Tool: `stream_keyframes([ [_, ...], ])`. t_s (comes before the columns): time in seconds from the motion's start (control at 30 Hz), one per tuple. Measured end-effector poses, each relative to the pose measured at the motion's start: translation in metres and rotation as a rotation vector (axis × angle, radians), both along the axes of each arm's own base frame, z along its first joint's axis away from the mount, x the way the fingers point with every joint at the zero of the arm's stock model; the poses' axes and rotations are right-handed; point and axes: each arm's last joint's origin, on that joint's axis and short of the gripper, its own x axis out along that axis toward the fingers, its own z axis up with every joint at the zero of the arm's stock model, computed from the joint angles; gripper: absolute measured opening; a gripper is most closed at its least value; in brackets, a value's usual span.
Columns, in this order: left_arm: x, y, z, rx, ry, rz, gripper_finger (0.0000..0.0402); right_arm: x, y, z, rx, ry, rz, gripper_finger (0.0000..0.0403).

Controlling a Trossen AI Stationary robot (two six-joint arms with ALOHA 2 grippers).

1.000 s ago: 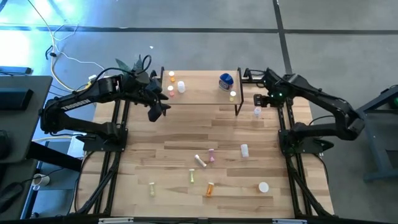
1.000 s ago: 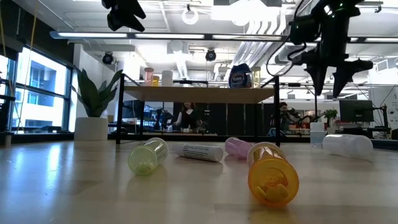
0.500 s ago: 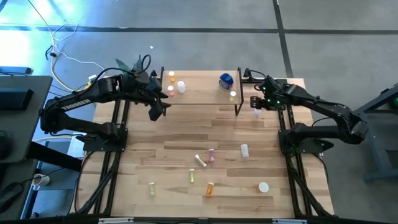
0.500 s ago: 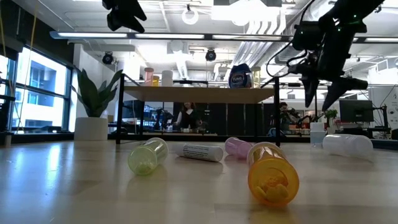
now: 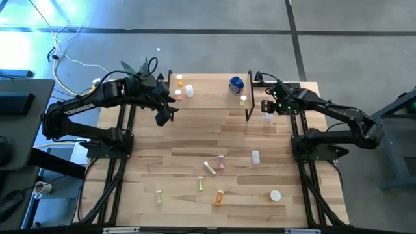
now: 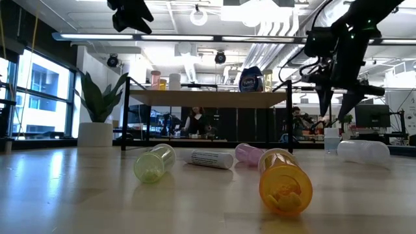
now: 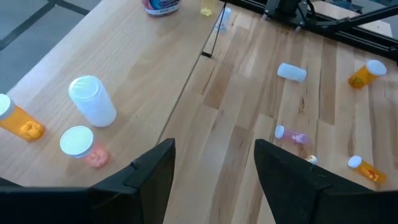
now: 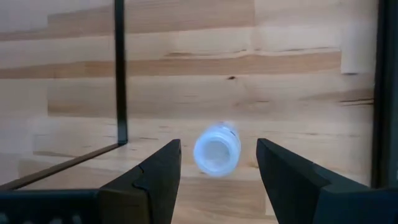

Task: Pick and place medicine bottles onto shelf by color
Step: Put the transparent pill bottle on the shelf

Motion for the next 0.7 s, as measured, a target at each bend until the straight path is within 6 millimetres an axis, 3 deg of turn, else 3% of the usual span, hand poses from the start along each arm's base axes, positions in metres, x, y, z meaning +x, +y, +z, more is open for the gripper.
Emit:
stream_keyframes([
  [0.7, 0.0, 0.0, 0.0, 0.005, 0.002, -0.005, 0.0207, -0.003, 0.005, -0.046, -0.002, -0.076, -0.035, 0.0199],
])
